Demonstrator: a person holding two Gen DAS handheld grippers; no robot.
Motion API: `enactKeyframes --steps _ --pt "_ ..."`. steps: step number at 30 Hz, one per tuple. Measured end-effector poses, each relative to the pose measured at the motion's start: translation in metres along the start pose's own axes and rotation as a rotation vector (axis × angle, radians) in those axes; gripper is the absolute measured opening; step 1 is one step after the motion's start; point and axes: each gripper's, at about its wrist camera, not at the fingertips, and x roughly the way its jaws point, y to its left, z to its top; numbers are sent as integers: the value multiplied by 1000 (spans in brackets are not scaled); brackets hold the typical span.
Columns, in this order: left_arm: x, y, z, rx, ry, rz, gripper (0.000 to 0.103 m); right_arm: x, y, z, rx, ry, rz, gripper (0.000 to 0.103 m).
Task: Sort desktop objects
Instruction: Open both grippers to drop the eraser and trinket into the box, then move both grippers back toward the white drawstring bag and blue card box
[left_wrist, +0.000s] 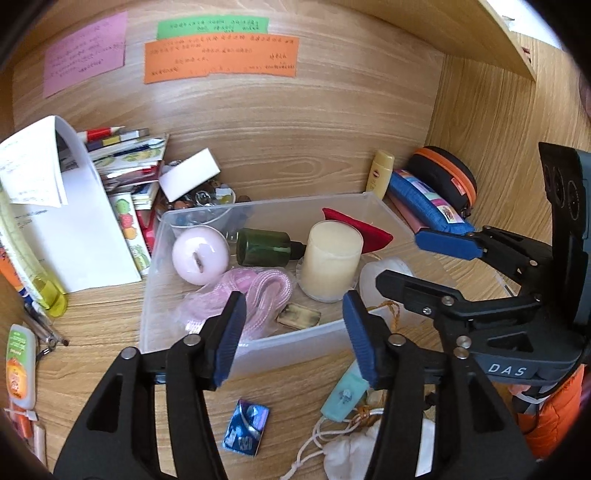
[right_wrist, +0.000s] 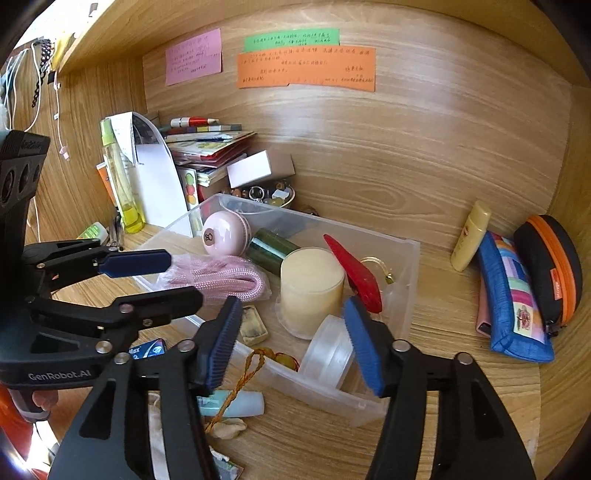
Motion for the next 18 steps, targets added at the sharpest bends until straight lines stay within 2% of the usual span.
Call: enactKeyframes --steps 3,12,18 --pt "-9 -2 -3 12 -19 22 63 -8 3 -2 5 -13 -25 70" --pt "-39 4 -20 -4 -64 93 91 -33 14 -12 -7 -40 -40 84" --pt "-48 10 -38 -31 -47 101 93 -50 26 -24 -14 -42 -16 89"
